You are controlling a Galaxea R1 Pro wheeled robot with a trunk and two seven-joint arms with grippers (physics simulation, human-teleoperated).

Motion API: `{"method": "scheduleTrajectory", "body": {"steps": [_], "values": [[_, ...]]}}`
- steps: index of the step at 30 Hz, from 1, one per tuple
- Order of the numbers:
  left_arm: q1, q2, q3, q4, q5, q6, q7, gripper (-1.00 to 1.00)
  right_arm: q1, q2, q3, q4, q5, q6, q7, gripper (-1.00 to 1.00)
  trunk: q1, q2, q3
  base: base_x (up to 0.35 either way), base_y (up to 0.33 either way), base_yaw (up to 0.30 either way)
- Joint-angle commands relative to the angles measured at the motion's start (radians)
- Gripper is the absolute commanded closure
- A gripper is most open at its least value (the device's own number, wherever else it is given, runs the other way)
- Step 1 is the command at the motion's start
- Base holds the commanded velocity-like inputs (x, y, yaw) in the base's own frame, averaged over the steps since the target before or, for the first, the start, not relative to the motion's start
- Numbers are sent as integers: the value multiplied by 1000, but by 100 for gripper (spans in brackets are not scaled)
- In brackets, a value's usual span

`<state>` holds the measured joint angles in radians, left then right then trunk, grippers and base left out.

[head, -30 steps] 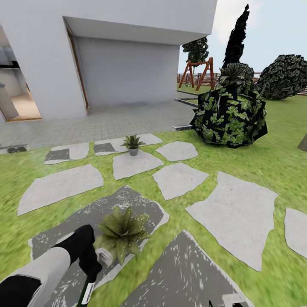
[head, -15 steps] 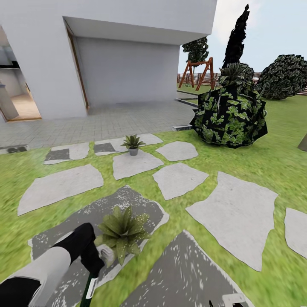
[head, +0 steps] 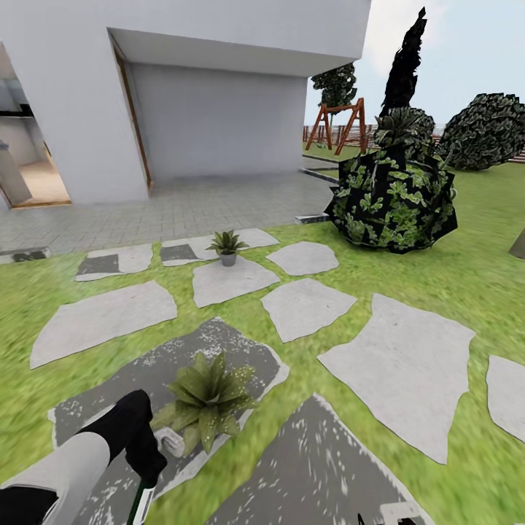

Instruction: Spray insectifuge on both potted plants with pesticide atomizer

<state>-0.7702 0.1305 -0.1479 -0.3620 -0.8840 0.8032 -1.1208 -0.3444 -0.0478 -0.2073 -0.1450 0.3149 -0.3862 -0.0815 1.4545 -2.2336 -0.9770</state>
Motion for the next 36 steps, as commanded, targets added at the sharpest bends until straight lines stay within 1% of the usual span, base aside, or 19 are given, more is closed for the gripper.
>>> {"method": "scheduleTrajectory", "body": {"steps": [1,4,8,17,23,28,31,33,36], "values": [[0,-2,0,-1,-7,7,1,100,-1,0,-6,2,11,-3,-3,-100,0,0,-1,0,0,0],[0,-6,1,4,-6,7,42,100,-1,0,-6,2,12,-3,-3,-100,0,0,-1,0,10,0],[0,-8,1,7,-4,7,55,100,-1,0,-6,2,12,-3,-4,-100,0,0,-1,0,135,-104],[0,-9,1,8,-1,7,56,100,-1,0,-6,2,12,-3,-4,-100,0,0,-1,-71,295,-255],[2,-12,2,8,-1,8,55,100,-1,0,-6,2,11,-3,-3,-100,0,0,-1,-177,270,-234],[2,-12,1,15,-1,8,54,100,-1,-2,-6,2,13,-3,-3,-100,0,0,-1,-127,228,-44],[2,-15,2,37,-1,8,49,100,-1,-3,-6,2,12,-3,-3,-100,0,0,-1,-9,144,-1],[2,-15,3,44,6,9,46,100,-1,-3,-6,1,12,-3,-3,-100,0,0,-1,-2,37,0],[2,-12,5,37,43,10,49,100,-1,-1,-6,1,11,-3,-3,-100,0,0,-1,-1,10,0]]}}
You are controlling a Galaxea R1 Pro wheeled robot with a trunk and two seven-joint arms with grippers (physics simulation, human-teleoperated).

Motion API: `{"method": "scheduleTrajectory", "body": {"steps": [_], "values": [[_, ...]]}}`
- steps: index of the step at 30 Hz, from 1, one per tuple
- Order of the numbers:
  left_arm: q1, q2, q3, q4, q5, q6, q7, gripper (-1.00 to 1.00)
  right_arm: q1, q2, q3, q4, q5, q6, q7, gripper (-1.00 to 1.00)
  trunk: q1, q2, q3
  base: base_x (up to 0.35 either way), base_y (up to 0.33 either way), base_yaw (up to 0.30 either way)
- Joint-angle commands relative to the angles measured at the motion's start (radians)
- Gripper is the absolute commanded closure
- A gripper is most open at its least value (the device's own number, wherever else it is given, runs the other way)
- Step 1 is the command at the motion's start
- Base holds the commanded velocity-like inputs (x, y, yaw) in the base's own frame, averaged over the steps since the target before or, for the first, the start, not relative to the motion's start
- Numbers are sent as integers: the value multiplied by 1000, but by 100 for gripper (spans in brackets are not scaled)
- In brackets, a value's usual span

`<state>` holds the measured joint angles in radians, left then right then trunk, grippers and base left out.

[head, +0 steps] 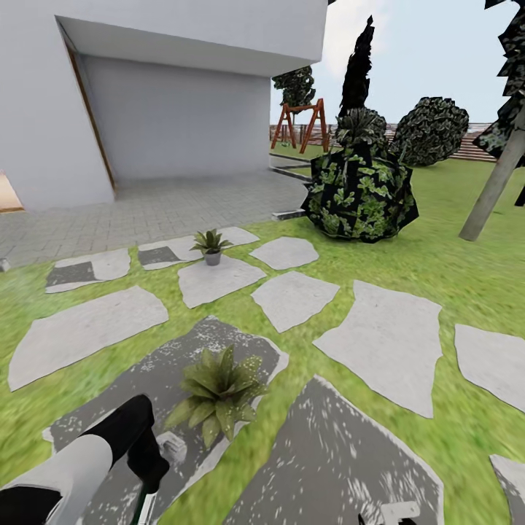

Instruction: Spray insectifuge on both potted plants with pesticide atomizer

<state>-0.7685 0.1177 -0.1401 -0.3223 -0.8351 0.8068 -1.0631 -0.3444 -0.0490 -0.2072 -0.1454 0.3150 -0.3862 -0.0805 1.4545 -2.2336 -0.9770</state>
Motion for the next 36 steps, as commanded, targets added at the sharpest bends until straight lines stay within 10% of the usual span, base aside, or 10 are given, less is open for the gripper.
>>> {"method": "scheduleTrajectory", "body": {"steps": [1,7,36], "values": [[-1,1,-4,-6,8,7,-5,100,-1,2,-6,1,10,-3,-4,-100,0,0,-1,0,3,0],[-15,-29,-7,-12,22,51,-2,100,-1,2,-6,1,10,-3,-4,-100,0,0,-1,0,0,0],[-3,-17,-7,-11,17,63,64,100,-1,-2,-6,2,12,-3,-4,-100,0,0,-1,0,107,-175]]}}
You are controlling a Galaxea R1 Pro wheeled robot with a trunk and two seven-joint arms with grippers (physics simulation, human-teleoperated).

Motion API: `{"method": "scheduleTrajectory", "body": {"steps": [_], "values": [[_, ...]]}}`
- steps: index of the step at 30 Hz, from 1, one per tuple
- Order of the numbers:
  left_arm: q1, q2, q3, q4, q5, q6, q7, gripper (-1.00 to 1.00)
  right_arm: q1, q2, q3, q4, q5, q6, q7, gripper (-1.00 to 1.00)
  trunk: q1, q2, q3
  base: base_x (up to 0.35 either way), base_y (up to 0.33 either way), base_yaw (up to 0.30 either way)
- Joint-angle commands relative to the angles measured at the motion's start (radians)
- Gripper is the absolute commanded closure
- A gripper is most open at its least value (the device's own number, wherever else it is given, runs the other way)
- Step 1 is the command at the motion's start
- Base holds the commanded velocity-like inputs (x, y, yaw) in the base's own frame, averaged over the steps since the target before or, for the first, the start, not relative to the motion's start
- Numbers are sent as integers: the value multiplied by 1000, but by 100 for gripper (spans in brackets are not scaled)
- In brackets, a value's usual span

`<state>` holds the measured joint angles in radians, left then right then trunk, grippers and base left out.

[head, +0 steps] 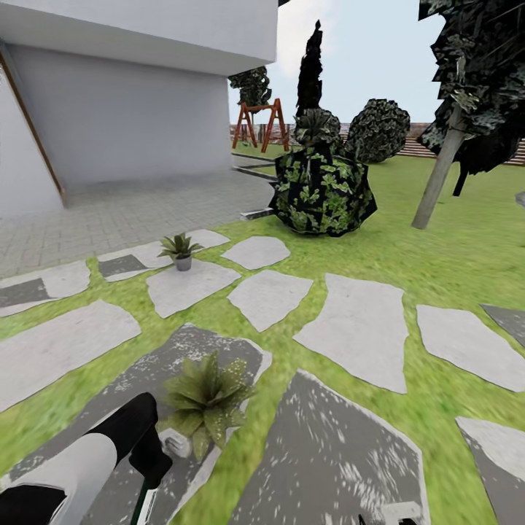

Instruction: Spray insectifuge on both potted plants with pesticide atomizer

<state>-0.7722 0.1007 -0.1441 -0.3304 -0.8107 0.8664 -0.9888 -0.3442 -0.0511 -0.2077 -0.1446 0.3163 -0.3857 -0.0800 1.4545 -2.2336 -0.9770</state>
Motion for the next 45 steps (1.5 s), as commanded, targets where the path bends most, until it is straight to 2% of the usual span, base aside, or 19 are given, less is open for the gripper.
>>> {"method": "scheduleTrajectory", "body": {"steps": [1,10,18,20,24,29,36,41,45], "values": [[0,1,-2,-2,-7,3,-10,100,-1,0,-6,1,11,-4,-4,-100,0,0,-1,0,303,0],[1,1,-2,-2,-5,2,-10,100,-1,2,-6,0,9,-3,-5,-100,0,0,-1,25,199,-20],[-1,5,-3,-2,-5,2,-10,100,-1,3,-6,1,9,-2,-5,-100,0,0,-1,1,5,-260],[-10,17,-3,-2,-5,5,-11,100,-1,3,-6,1,9,-2,-5,-100,0,0,-1,0,0,-81],[-40,65,-3,-2,-3,9,-12,100,-1,3,-6,2,9,-2,-5,-100,0,0,-1,0,0,-13],[-34,78,-2,-1,-3,8,6,100,-1,5,-4,2,10,-3,-5,-100,0,0,-1,0,0,0],[-32,56,-1,-3,-1,-1,21,100,-1,7,-4,2,10,-2,-4,-100,0,0,-1,0,0,0],[-28,68,0,-2,-1,-7,22,100,-1,8,-4,2,11,-4,-4,-100,0,0,-1,0,0,0],[-27,69,0,-30,-1,-50,44,100,-1,8,-4,2,10,-4,-4,-100,0,0,-1,0,0,0]]}}
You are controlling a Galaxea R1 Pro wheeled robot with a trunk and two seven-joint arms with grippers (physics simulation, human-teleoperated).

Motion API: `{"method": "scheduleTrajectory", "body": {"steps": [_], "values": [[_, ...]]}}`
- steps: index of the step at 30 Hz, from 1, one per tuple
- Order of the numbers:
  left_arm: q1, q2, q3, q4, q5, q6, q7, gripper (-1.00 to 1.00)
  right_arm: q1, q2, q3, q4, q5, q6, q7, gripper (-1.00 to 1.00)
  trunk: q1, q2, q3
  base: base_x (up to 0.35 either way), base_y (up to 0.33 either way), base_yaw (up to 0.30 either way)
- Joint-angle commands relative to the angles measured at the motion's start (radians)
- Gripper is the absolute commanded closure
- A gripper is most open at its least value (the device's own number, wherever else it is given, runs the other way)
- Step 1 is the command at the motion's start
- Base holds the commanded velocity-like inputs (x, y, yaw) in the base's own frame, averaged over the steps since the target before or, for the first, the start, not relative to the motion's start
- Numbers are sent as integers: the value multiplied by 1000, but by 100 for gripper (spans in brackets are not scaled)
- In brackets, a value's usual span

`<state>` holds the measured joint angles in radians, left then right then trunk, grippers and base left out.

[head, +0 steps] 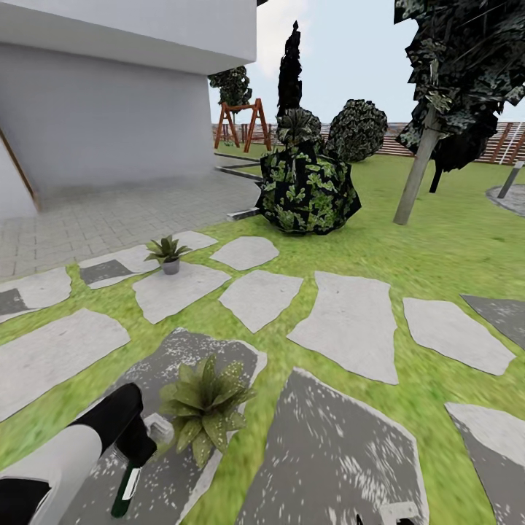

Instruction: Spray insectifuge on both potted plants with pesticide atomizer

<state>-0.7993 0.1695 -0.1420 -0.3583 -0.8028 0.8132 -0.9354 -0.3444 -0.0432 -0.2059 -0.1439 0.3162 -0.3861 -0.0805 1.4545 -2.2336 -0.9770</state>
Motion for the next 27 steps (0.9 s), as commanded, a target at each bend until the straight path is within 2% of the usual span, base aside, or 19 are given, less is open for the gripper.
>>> {"method": "scheduleTrajectory", "body": {"steps": [1,5,6,8,15,18,27], "values": [[0,-1,-2,-11,-8,-4,10,100,-1,0,-6,1,11,-3,-4,-100,0,0,-1,0,0,0],[0,-7,0,-17,8,-58,31,100,-1,1,-6,2,11,-3,-4,-100,0,0,-1,0,0,0],[0,-10,4,-18,23,-93,36,100,-1,1,-6,2,11,-3,-4,-100,0,0,-1,0,0,0],[0,-13,9,-19,42,-117,39,100,-1,2,-6,3,11,-3,-4,-100,0,0,-1,0,0,0],[2,-1,10,-5,48,-129,39,100,-1,0,-6,1,11,-3,-4,-100,0,0,-1,0,0,0],[2,-5,10,-7,51,-130,38,100,-1,0,-6,2,11,-2,-4,-100,0,0,-1,-48,13,0],[2,-10,10,-16,51,-129,38,100,-1,0,-6,2,11,-2,-4,-100,0,0,-1,-243,189,0]]}}
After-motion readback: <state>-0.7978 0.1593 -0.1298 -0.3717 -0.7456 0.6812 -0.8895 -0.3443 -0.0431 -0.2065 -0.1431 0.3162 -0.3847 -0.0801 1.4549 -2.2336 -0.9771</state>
